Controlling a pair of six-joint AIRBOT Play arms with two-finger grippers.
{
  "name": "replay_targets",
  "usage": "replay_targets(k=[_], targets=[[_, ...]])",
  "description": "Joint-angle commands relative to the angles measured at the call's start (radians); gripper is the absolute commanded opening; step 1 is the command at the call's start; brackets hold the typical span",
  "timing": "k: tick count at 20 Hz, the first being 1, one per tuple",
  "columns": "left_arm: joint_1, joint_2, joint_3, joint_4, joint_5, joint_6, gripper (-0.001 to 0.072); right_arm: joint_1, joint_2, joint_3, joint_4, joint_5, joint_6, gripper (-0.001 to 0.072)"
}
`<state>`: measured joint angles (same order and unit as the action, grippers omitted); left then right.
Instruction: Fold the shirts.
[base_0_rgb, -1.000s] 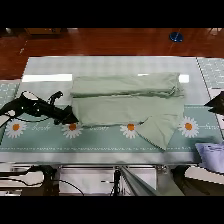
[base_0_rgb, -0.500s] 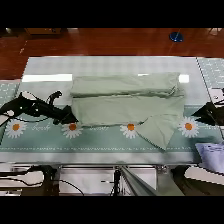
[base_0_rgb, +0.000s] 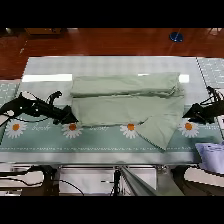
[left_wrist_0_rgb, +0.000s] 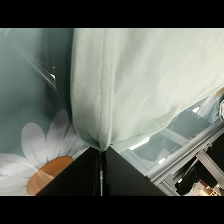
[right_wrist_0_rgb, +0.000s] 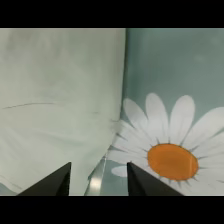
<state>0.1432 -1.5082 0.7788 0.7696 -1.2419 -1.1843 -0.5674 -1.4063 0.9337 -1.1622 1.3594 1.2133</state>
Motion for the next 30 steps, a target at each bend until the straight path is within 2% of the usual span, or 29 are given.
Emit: replay_targets(k=[1,4,5,7,8,10,13,16,19,22,25,30], targets=[[0.001,0.0,0.001,0.0,0.0,0.003,0.0026,0.024,0.0,-0.081,0.038,-0.047,0.001,0.0425],[0.001,0.0,0.001,0.0,0.0,0.006,0.0026,0.079,0.0,-0.149,0.064,-0.132,0.007,0.042],[0.001,0.0,0.001,0.0,0.001,0.006,0.0027,0.103,0.0,-0.16,0.065,-0.165,0.026,0.0363],[0.001,0.0,0.001,0.0,0.0,0.021,0.0026,0.151,0.001,-0.164,0.071,-0.221,0.045,0.0067],[0.002,0.0,0.002,0.0,0.001,0.021,0.0026,0.165,0.001,-0.164,0.083,-0.227,0.042,0.0028],[0.008,0.011,0.002,-0.009,-0.003,0.033,0.0026,0.165,0.027,-0.162,0.108,-0.207,0.022,0.0028],[0.038,0.065,0.062,-0.046,-0.088,0.066,0.0025,0.122,0.175,-0.162,0.109,-0.185,-0.008,0.0027],[0.049,0.157,0.158,-0.094,-0.125,0.055,0.0025,0.082,0.356,-0.162,0.114,-0.191,-0.007,0.0027],[0.04,0.198,0.203,-0.127,-0.122,0.035,0.0025,0.087,0.428,-0.159,0.179,-0.221,-0.01,0.0026],[0.04,0.198,0.206,-0.128,-0.111,0.035,0.0025,0.087,0.423,-0.105,0.321,-0.29,-0.033,0.0025],[0.069,0.198,0.206,-0.188,-0.039,0.036,0.0025,0.087,0.361,0.019,0.316,-0.313,-0.032,0.0025],[0.072,0.146,0.23,-0.198,0.08,0.035,0.0025,0.108,0.146,0.225,0.367,-0.319,-0.03,0.0025]])
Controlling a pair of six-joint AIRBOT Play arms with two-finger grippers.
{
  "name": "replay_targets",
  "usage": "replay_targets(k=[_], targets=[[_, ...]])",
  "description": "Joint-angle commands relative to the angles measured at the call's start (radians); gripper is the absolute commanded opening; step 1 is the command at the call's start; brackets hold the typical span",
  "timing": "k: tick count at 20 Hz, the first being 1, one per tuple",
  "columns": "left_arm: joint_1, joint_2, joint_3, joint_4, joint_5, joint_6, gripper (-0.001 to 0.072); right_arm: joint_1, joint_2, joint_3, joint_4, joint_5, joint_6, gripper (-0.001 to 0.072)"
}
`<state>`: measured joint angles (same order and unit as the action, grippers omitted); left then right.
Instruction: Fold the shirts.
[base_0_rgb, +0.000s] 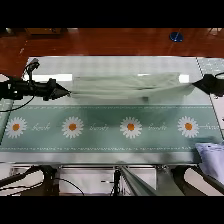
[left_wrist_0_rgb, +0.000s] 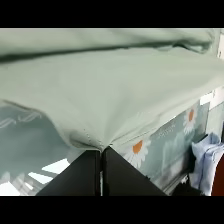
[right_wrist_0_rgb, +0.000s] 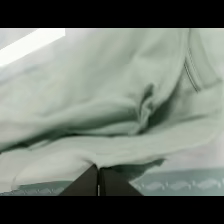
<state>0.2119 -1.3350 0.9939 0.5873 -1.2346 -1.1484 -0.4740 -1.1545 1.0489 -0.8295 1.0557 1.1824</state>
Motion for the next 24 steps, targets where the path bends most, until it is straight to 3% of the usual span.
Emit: replay_targets(k=[1,4,8,14,20,21,22,23,24], targets=[[0.004,-0.054,0.035,-0.024,0.091,0.0,0.0025,0.033,-0.149,0.145,0.034,-0.023,0.001,0.0025],[-0.004,-0.168,0.145,-0.042,0.098,-0.001,0.0025,0.115,-0.275,0.225,0.034,-0.1,0.002,0.0025],[-0.008,-0.341,0.311,-0.042,0.093,-0.068,0.0025,0.166,-0.385,0.272,0.033,-0.302,0.039,0.0025],[-0.035,-0.524,0.477,-0.042,0.072,-0.095,0.0025,0.166,-0.503,0.294,0.004,-0.331,0.062,0.0026],[-0.033,-0.61,0.482,-0.042,0.122,-0.095,0.0026,0.179,-0.541,0.294,0.008,-0.397,0.061,0.0029],[-0.032,-0.609,0.484,-0.043,0.142,-0.095,0.003,0.185,-0.544,0.294,0.01,-0.395,0.061,0.0061],[-0.03,-0.609,0.496,-0.055,0.156,-0.094,0.0132,0.19,-0.543,0.294,0.016,-0.394,0.061,0.02],[-0.024,-0.609,0.515,-0.064,0.157,-0.094,0.0358,0.19,-0.536,0.3,0.019,-0.386,0.048,0.0324],[-0.013,-0.607,0.546,-0.065,0.144,-0.094,0.0558,0.182,-0.526,0.316,0.005,-0.364,0.027,0.0376]])
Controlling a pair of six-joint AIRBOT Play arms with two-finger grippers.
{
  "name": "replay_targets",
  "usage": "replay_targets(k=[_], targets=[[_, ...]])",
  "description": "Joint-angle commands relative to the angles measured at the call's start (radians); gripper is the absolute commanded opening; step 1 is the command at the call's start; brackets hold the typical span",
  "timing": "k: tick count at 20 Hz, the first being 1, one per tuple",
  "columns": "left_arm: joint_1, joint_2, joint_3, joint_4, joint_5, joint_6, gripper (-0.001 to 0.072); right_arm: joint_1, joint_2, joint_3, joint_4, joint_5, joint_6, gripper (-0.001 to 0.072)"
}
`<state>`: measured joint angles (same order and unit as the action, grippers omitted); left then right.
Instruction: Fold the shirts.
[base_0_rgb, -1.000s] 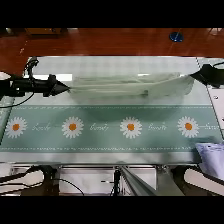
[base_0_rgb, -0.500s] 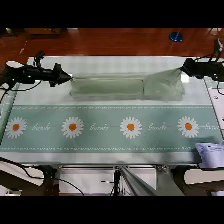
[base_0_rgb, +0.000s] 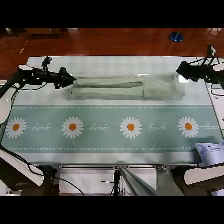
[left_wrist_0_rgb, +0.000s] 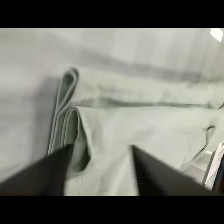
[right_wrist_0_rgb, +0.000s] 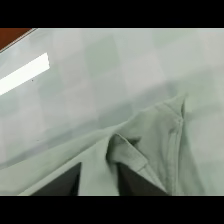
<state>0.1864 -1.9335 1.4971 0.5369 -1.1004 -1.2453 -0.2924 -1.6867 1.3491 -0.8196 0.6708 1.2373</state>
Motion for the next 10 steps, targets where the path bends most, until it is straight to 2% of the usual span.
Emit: replay_targets(k=[1,3,4,5,6,8,10], targets=[[0.032,-0.004,0.077,-0.014,-0.012,0.005,0.0573,-0.011,0.021,0.039,-0.039,0.045,-0.031,0.039],[0.086,0.002,0.158,-0.014,-0.09,0.006,0.0572,-0.049,0.06,0.099,-0.21,0.112,0.025,0.039],[0.115,0.01,0.192,-0.014,-0.13,0.005,0.0568,-0.074,0.072,0.138,-0.339,0.18,0.102,0.0419],[0.137,0.018,0.215,-0.014,-0.167,0.002,0.0555,-0.097,0.074,0.17,-0.43,0.255,0.148,0.0488],[0.155,0.027,0.228,-0.014,-0.203,0.002,0.0555,-0.123,0.072,0.192,-0.474,0.332,0.149,0.0524],[0.171,0.047,0.229,-0.013,-0.267,0.002,0.0555,-0.18,0.057,0.195,-0.435,0.434,0.145,0.0569],[0.167,0.051,0.229,-0.013,-0.328,0.002,0.0552,-0.234,0.005,0.195,-0.275,0.529,0.094,0.0574]])
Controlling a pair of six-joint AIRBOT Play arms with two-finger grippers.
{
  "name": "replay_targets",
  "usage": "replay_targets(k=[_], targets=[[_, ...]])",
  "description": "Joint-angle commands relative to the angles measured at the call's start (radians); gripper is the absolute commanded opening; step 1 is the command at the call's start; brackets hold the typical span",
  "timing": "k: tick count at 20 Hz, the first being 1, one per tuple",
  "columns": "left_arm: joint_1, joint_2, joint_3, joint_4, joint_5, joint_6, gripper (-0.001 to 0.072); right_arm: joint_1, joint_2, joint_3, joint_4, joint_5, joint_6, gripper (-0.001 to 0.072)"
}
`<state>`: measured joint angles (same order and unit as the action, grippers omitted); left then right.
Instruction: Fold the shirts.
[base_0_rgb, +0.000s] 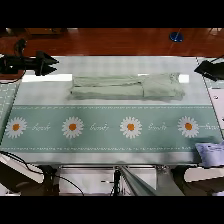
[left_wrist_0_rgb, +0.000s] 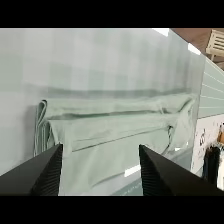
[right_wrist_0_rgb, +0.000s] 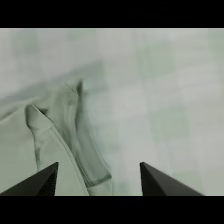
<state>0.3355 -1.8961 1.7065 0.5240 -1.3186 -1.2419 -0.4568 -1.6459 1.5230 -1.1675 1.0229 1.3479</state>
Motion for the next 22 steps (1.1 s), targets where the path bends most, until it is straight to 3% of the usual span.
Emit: replay_targets(k=[1,4,15,16,17,19,20,22], targets=[[0.013,0.014,0.019,0.0,-0.138,-0.001,0.0538,-0.091,-0.068,0.021,0.166,0.206,-0.035,0.0575],[0.0,0.014,0.019,0.003,-0.159,-0.001,0.0537,-0.092,-0.158,0.021,0.35,0.182,-0.038,0.0576],[-0.01,0.013,0.019,0.003,-0.16,-0.001,0.0538,0.088,-0.332,0.021,0.351,0.129,-0.04,0.0571],[-0.013,0.013,0.019,0.003,-0.16,-0.001,0.0538,0.11,-0.333,0.021,0.351,0.129,-0.046,0.0513],[-0.017,0.013,0.019,0.003,-0.161,-0.001,0.0538,0.128,-0.332,0.028,0.354,0.134,-0.076,0.0314],[-0.024,0.013,0.019,0.003,-0.169,-0.002,0.052,0.141,-0.329,0.076,0.357,0.183,-0.094,0.0029],[-0.029,0.016,0.019,0.002,-0.171,-0.002,0.0448,0.137,-0.318,0.1,0.353,0.21,-0.096,0.0028],[-0.043,0.03,0.019,0.003,-0.168,-0.002,0.0434,0.127,-0.273,0.148,0.334,0.272,-0.094,0.0028]])
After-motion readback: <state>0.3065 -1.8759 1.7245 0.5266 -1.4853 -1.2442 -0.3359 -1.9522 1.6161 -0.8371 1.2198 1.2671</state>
